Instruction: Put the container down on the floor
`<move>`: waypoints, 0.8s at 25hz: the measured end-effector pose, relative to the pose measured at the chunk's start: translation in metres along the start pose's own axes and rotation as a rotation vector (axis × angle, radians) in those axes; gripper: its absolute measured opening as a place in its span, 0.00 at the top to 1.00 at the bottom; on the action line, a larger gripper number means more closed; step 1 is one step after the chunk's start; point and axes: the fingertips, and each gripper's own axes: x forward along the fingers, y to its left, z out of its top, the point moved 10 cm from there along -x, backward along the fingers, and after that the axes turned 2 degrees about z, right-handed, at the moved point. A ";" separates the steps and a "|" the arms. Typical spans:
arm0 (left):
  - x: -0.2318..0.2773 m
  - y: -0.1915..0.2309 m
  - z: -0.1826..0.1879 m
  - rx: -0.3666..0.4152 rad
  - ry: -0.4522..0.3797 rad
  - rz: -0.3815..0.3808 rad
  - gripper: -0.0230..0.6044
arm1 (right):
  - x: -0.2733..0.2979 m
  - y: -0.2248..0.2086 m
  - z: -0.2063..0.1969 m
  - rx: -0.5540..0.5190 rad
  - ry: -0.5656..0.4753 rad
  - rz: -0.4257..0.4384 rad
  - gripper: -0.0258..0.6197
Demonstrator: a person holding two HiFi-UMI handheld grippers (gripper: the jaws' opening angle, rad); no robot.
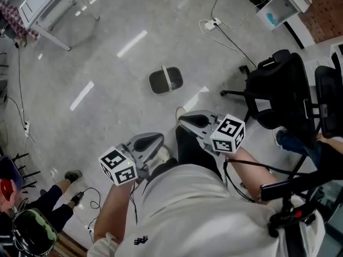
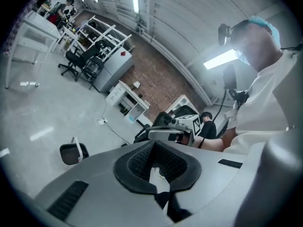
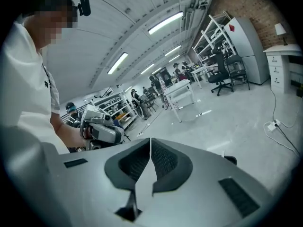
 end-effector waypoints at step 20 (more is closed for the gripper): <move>-0.073 -0.063 -0.030 0.083 -0.073 0.006 0.95 | 0.002 0.118 -0.004 -0.140 -0.032 0.019 0.93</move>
